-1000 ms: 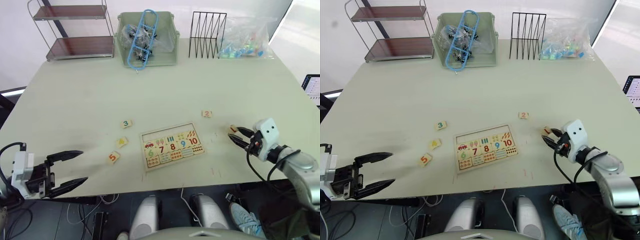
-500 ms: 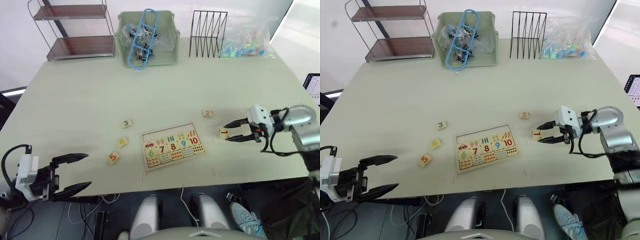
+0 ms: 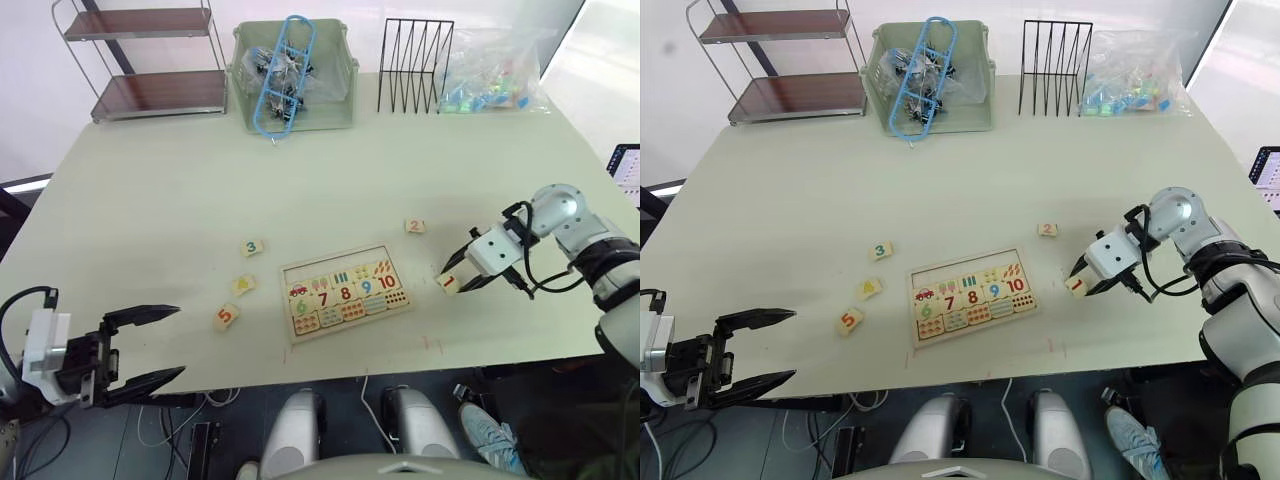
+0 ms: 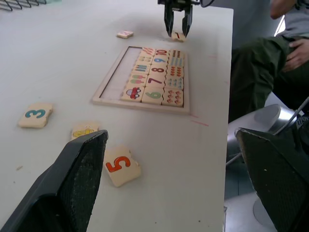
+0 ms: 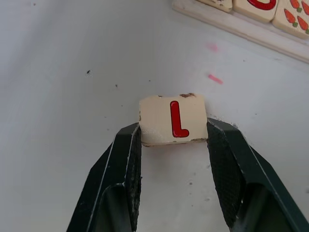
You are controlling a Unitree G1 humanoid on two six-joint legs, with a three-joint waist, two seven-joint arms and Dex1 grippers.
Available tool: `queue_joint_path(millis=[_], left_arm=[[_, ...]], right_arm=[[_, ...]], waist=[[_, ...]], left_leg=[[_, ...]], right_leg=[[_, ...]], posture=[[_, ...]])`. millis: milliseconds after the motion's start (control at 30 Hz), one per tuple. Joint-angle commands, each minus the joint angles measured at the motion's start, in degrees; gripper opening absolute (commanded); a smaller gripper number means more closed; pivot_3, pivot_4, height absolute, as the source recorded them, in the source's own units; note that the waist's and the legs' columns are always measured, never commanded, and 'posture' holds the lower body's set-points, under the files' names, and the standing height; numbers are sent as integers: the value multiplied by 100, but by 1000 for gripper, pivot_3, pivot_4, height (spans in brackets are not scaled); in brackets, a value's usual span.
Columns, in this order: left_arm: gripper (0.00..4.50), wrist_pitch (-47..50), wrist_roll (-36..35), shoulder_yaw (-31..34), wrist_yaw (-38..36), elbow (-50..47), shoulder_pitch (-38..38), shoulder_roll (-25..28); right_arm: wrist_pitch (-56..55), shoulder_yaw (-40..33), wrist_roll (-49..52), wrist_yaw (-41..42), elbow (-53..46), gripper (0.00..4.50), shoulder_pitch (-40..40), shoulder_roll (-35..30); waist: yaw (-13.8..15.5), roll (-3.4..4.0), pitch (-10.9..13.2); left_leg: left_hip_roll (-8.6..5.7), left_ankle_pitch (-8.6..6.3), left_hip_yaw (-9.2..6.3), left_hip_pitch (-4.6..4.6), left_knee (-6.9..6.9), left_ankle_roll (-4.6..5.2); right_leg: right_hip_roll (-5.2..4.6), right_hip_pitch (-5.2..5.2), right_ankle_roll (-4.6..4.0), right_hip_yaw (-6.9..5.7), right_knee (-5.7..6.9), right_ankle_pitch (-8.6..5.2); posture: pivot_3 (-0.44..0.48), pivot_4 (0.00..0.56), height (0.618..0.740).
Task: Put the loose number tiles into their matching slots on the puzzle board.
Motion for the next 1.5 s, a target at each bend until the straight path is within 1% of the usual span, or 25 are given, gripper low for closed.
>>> queue_joint_path(millis=[33,67,100,133,167,200,233,300,400,533,633,733,800,867,967,1100,1133,1233,1367,1500], left_arm=[[4500,236,85,300,-101,-373,61,-74],[4500,307,107,332,-79,-436,40,-90],[4500,373,135,365,-67,-486,18,-110],[4500,429,163,394,-60,-528,-2,-130],[4500,479,191,419,-56,-564,-19,-150],[4500,516,215,434,-52,-592,-33,-165],[4500,554,241,446,-50,-615,-53,-183],[4500,624,284,472,-54,-656,-83,-220],[4500,738,328,481,-64,-697,-135,-280],[4500,867,382,488,-67,-716,-233,-330],[4500,974,424,488,-112,-672,-360,-316],[4500,1049,468,462,-164,-617,-492,-292],[4500,1073,477,437,-172,-594,-556,-277],[4500,1047,499,416,-173,-560,-611,-267],[4500,990,560,424,-173,-423,-716,-268],[4500,796,646,419,-173,-117,-824,-218],[4500,768,652,413,-173,-72,-846,-205],[4500,657,690,357,-173,104,-911,-151],[4500,566,684,281,-173,238,-954,-104],[4500,514,637,226,-173,312,-961,-69]], right_arm=[[-383,76,-125,28,377,1421,-187,130],[-432,43,-178,28,472,1421,-221,167],[-481,6,-243,28,561,2437,-256,198],[-515,-38,-302,28,637,2702,-289,217],[-529,-90,-326,28,690,3222,-315,228],[-515,-132,-320,28,713,3409,-336,221],[-495,-173,-311,28,715,3864,-358,195],[-455,-206,-276,28,671,4462,-380,114],[-242,-373,2,28,405,4462,-292,-53],[433,-778,624,28,-479,4462,90,-566],[1203,-1271,1075,28,-1419,4462,686,-1038],[2120,-2024,1410,-77,-2542,4462,1501,-1402],[2781,-2486,1594,-397,-3339,4462,2092,-1603],[3384,-2950,1813,-897,-4175,4462,2795,-1784],[4382,-3734,2317,-2062,-5437,4462,4050,-1946],[5582,-4819,2754,-3641,-6945,4462,5601,-1719],[5780,-4983,2792,-3863,-7177,4462,5819,-1648],[6331,-5416,2989,-4652,-7897,4462,6561,-1164],[6707,-5623,2798,-5350,-8398,4462,7051,-569],[6926,-5662,2524,-5859,-8593,4462,7178,-98]], waist=[[0,-1,0],[0,-2,-1],[0,-1,-1],[0,2,1],[1,4,2],[6,5,3],[13,5,3],[21,5,3],[22,11,6],[20,14,8],[37,14,8],[46,14,8],[35,16,9],[33,16,9],[40,17,8],[61,14,6],[63,12,5],[61,4,1],[55,4,0],[50,-1,-3]], left_leg=[[0,0,-1,1,0,0],[0,0,-1,4,0,0],[0,0,-1,6,0,0],[0,0,-1,8,0,0],[0,0,-2,9,0,0],[-1,0,-3,9,0,0],[-1,0,-4,8,0,0],[-2,0,-7,7,0,-1],[-3,0,-7,6,0,-1],[-3,0,-14,6,0,-1],[-3,0,-20,6,0,0],[-4,0,-24,2,0,0],[-4,0,-25,4,1,0],[-3,0,-25,6,1,0],[-3,0,-24,2,0,0],[-4,0,-23,-4,2,0],[-4,0,-21,-5,3,0],[-4,0,-17,-5,4,0],[-3,-1,-9,-7,4,0],[-3,-1,-3,-7,5,0]], right_leg=[[0,0,0,0,0,0],[0,3,0,1,1,0],[1,6,-1,-1,0,0],[1,7,-1,-2,1,0],[1,7,-1,0,1,0],[1,7,-1,1,2,0],[1,7,-1,0,1,0],[-2,7,-1,-1,1,0],[-4,7,-1,-1,1,0],[-5,6,-1,-3,1,0],[-6,6,-1,0,1,0],[-12,6,-1,-4,0,0],[-14,8,-1,-2,0,0],[-14,8,-1,1,1,0],[-12,2,0,1,2,0],[-10,0,1,-3,2,0],[-8,2,1,-4,1,0],[-6,3,3,-1,1,-1],[-1,3,4,-1,0,-1],[1,3,5,-2,0,-2]], posture=[[0,150,740],[0,150,740],[0,150,740],[0,150,740],[0,150,740],[0,150,740],[0,150,740],[0,150,740],[0,150,740],[0,150,740],[0,150,740],[0,150,740],[0,150,740],[0,150,740],[0,150,740],[0,150,740],[0,150,740],[0,150,740],[0,150,740],[0,150,740]])
